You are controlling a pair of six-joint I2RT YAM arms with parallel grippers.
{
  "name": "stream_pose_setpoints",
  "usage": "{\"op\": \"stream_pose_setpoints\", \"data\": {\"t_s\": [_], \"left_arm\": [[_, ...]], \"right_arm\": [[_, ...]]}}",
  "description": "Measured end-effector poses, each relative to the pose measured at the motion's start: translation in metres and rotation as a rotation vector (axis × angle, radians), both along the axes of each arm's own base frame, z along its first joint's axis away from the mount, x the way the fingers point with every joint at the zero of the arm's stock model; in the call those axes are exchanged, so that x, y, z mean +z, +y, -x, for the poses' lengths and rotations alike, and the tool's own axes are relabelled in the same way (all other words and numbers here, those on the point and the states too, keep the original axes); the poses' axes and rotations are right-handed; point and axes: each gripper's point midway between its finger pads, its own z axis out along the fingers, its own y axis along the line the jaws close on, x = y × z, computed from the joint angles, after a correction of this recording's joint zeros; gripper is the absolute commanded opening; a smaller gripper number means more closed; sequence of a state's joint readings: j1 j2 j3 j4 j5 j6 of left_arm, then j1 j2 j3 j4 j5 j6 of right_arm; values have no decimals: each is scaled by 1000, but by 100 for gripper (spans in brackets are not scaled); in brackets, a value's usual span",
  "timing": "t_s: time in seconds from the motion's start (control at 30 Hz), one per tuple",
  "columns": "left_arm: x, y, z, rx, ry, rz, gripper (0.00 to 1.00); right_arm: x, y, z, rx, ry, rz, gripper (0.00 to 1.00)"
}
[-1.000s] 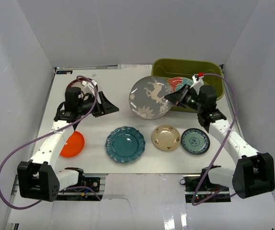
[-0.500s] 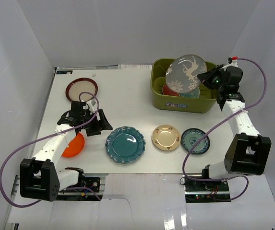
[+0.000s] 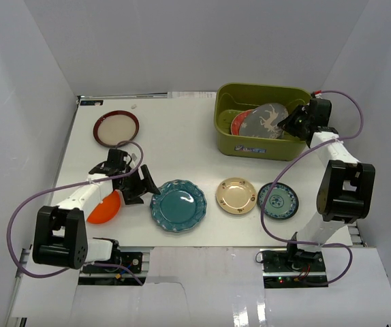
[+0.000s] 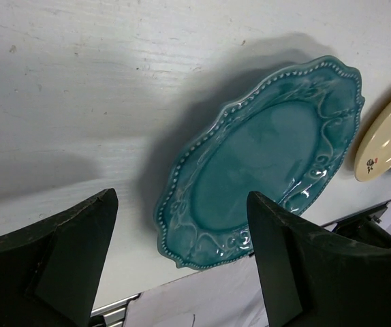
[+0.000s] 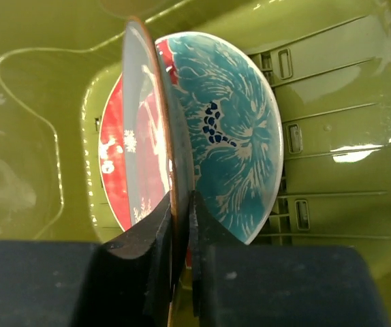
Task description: Place the plates into the plastic bin on the countertop
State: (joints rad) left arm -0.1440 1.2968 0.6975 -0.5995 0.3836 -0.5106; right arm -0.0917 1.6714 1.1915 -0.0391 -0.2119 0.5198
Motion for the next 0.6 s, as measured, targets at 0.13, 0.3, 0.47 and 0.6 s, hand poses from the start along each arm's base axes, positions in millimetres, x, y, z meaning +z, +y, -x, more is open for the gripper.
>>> {"op": "stream_pose_setpoints", "data": {"t_s": [0.13,0.3,0.47,0.6], "left_arm": [[-6,-1,2,8,18,3,86],[-22,-6,9,13,66,7,84],[-22,-14,8,10,58,30,81],[-24,-20,7,12,48,51,69]], "right_arm": [[-7,0,-6,9,19,-1,32],[-10,0,-5,16,25,5,64],[-17,-8,-1,2,50,55,96],[-15,-17,4,-27,62,100,90]]}}
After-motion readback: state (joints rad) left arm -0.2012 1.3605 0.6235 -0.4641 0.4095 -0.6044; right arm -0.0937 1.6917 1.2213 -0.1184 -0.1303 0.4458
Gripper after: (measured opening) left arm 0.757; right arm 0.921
